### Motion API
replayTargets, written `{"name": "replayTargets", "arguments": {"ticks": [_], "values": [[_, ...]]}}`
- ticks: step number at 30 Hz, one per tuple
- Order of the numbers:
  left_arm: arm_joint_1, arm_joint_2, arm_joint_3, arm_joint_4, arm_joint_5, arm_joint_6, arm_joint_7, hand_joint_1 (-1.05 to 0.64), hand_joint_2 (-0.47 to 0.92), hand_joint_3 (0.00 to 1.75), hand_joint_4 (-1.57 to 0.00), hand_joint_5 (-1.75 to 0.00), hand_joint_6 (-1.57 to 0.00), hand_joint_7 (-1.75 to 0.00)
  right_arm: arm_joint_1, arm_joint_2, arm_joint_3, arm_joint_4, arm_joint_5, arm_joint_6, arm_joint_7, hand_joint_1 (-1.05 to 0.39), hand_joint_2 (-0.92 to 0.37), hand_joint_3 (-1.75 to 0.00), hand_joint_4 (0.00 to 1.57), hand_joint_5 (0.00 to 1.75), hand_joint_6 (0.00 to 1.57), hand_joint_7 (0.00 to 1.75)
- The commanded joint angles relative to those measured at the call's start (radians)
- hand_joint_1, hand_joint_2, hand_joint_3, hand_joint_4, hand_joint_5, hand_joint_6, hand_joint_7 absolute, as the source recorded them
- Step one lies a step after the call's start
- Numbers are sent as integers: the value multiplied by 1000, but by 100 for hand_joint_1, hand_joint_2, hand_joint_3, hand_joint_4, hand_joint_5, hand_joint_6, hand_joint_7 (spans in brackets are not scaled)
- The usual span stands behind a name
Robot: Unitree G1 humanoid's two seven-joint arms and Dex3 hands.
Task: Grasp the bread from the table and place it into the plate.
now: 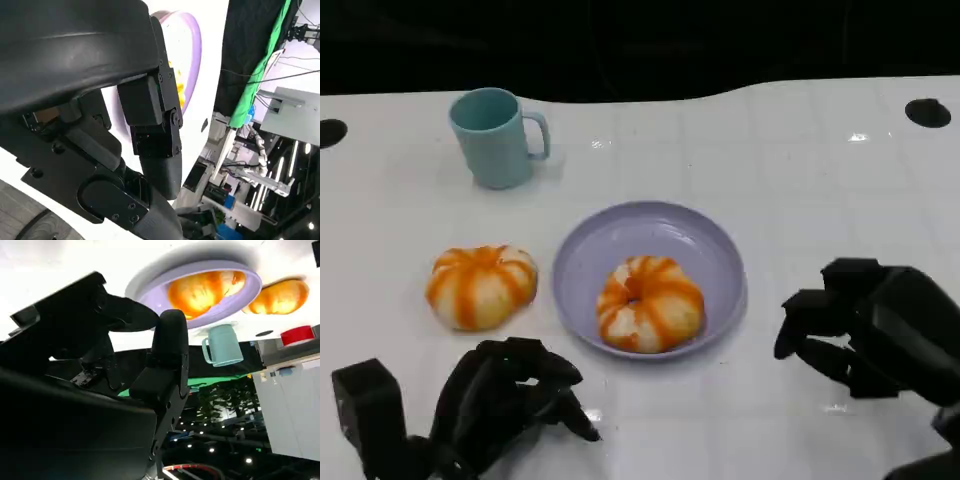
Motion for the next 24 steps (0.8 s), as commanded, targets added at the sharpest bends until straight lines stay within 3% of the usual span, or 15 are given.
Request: {"name": "replayTargets", "arguments": {"ticks": [1, 11, 24], "values": [[-6, 14, 7, 7, -2, -4, -2, -105, 69, 0, -157, -60, -157, -22, 59, -15, -33, -42, 3, -7, -24, -10, -37, -128, 89, 173, 84, 141], [-11, 18, 7, 12, 2, -7, -1, -105, 70, 0, -157, -60, -157, -22, 201, 14, -51, -145, 32, 35, 21, -11, -33, -131, 91, 175, 76, 157], [-22, 24, 14, 32, -5, -17, -11, -105, 70, 0, -157, -60, -157, -22, 168, 34, -31, -18, -15, -21, -94, -10, -35, -125, 89, 175, 74, 159]]}}
